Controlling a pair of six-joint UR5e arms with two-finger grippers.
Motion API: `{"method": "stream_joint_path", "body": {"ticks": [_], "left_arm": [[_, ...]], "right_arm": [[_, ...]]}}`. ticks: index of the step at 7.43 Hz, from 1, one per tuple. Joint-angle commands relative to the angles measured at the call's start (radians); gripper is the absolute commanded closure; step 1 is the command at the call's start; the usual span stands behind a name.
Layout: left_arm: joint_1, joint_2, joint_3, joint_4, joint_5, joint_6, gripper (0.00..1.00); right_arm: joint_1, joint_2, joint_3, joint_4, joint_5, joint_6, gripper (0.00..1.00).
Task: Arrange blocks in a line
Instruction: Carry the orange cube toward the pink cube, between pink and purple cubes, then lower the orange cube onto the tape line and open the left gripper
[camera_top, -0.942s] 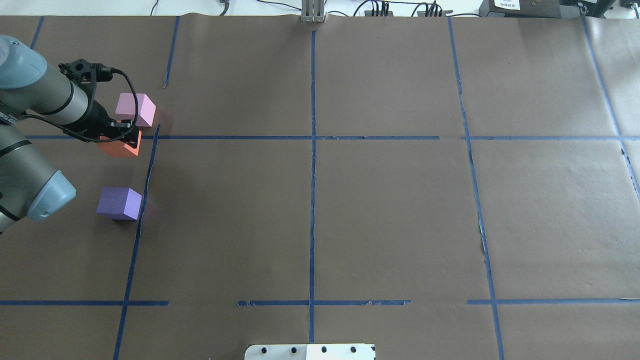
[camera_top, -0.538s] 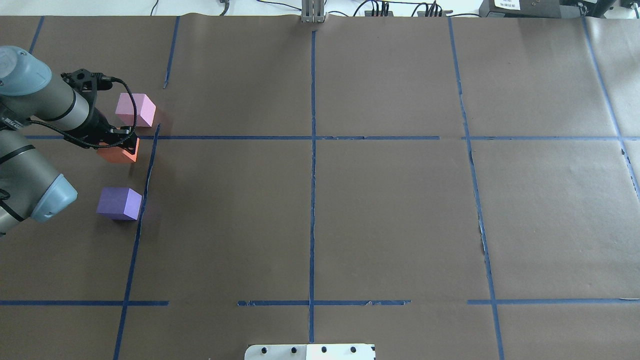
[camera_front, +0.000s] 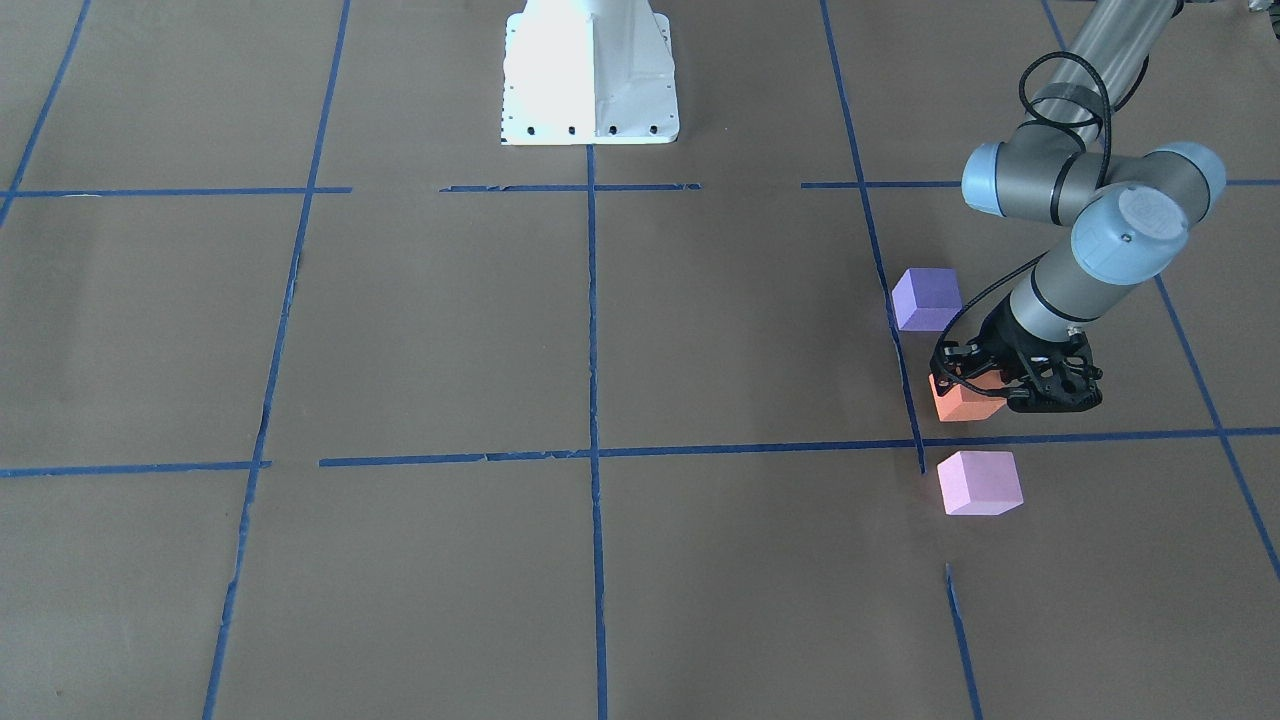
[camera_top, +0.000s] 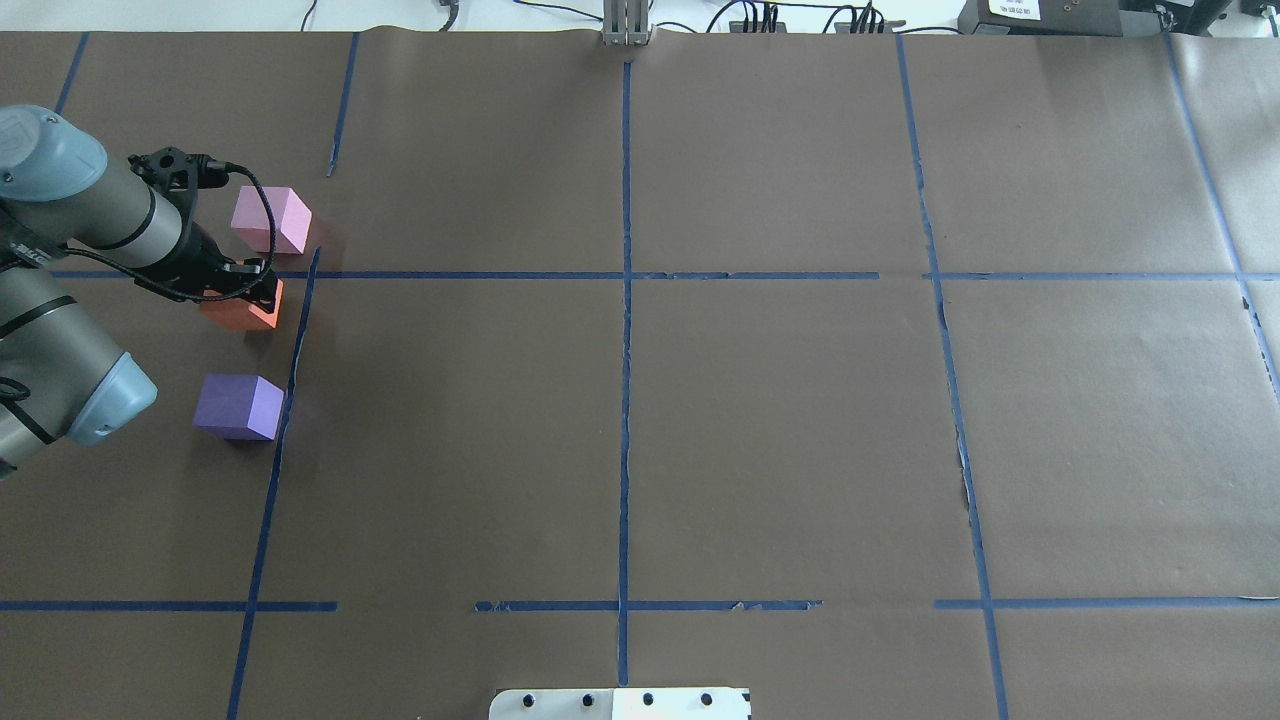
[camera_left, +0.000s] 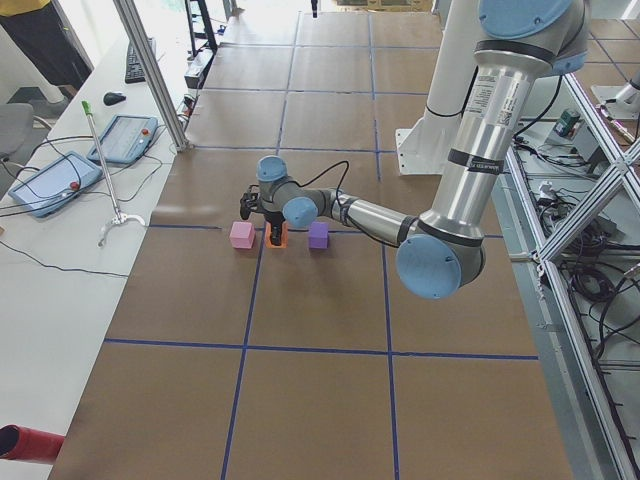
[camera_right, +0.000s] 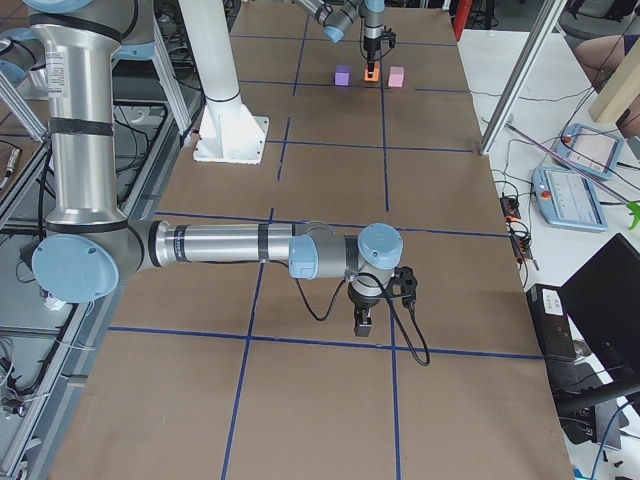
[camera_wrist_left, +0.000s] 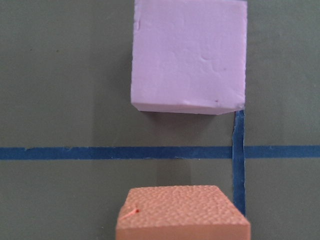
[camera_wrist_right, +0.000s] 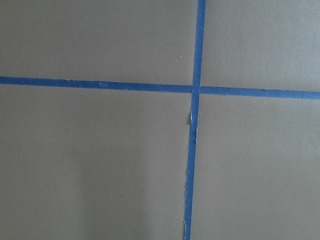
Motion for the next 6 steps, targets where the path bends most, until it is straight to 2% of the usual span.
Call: {"method": "stream_joint_path", "body": {"ticks": [1,6], "left_arm": [[0.006,-0.001,0.005,-0.004,-0.020,-0.027,0.76],[0.016,-0.001,0.033,-0.047,-0.034,-0.060,0.75]], "right_arm": [[0.000,0.000,0.000,0.000,0.000,0.000,0.00],[0.000,0.000,0.000,-0.001,0.000,0.000,0.00]]}}
